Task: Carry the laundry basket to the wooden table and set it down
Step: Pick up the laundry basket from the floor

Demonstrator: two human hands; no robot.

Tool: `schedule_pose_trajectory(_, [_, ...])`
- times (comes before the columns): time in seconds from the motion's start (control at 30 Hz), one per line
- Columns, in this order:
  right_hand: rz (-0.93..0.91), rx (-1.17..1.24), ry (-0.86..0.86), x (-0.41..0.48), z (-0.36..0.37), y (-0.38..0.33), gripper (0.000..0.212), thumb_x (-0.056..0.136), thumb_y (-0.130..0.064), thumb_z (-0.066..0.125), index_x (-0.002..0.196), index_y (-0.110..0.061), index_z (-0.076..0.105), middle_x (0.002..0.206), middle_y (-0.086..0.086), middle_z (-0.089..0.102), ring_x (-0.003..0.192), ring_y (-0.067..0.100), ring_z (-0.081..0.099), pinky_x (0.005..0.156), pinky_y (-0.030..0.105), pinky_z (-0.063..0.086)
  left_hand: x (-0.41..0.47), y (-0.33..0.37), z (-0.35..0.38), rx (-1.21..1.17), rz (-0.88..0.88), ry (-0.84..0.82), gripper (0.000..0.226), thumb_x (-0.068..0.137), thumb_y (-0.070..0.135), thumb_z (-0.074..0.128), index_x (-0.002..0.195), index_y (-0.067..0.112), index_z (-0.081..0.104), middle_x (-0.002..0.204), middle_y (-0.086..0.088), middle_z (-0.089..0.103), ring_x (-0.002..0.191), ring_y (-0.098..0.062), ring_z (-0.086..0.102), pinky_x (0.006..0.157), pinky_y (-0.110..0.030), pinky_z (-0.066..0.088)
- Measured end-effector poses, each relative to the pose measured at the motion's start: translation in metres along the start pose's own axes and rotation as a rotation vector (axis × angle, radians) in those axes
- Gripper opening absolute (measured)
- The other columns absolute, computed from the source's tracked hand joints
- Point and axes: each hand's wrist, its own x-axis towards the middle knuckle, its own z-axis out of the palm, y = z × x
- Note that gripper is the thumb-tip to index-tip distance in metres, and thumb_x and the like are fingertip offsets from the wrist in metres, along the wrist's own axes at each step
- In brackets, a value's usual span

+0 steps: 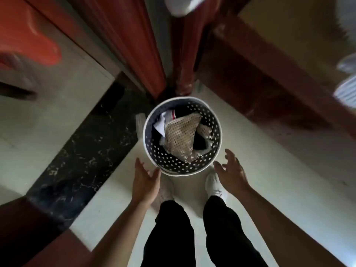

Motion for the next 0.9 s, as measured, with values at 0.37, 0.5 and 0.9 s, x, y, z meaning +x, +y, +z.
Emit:
schedule_pose_trajectory(0.37, [0.083, 0.157, 0.111, 0.053, 0.049, 0.016, 0.049, 0.105, -0.018, 0.049, 0.153, -0.022, 0.043, 0.138, 0.012, 0.066, 0.123, 0.038, 0.063, 0.099, 0.046, 0.052, 0.061, -0.036, 0.081, -0.589, -0.387, 0.041, 0.033, 0.088, -0.010, 0.047, 0.113, 0.006, 0.061, 0.105, -0.016, 0.069, 0.092, -0.034, 0.070, 0.059, -0.034, 0.064])
schedule_pose_trajectory(0.5, [0.104, 0.198, 0.060, -0.003, 0.030, 0.005, 0.055, 0.102, -0.014, 0.053, 0.154, -0.025, 0.043, 0.139, 0.010, 0.067, 0.124, 0.037, 0.063, 0.104, 0.049, 0.052, 0.006, -0.029, 0.044, -0.543, -0.349, 0.048, 0.031, 0.083, -0.002, 0.049, 0.099, 0.019, 0.065, 0.100, -0.011, 0.072, 0.089, -0.029, 0.071, 0.081, -0.045, 0.061])
schedule_pose_trajectory(0.9, [-0.079, 0.242, -0.124, -0.264, -0.126, -0.117, 0.069, 0.091, -0.019, 0.074, 0.152, -0.030, 0.043, 0.117, -0.010, 0.065, 0.096, 0.008, 0.067, 0.096, 0.033, 0.054, -0.250, 0.080, -0.168, -0.540, -0.279, 0.128, 0.023, 0.087, -0.010, 0.049, 0.101, 0.001, 0.064, 0.087, -0.011, 0.068, 0.076, -0.020, 0.066, 0.051, -0.020, 0.057])
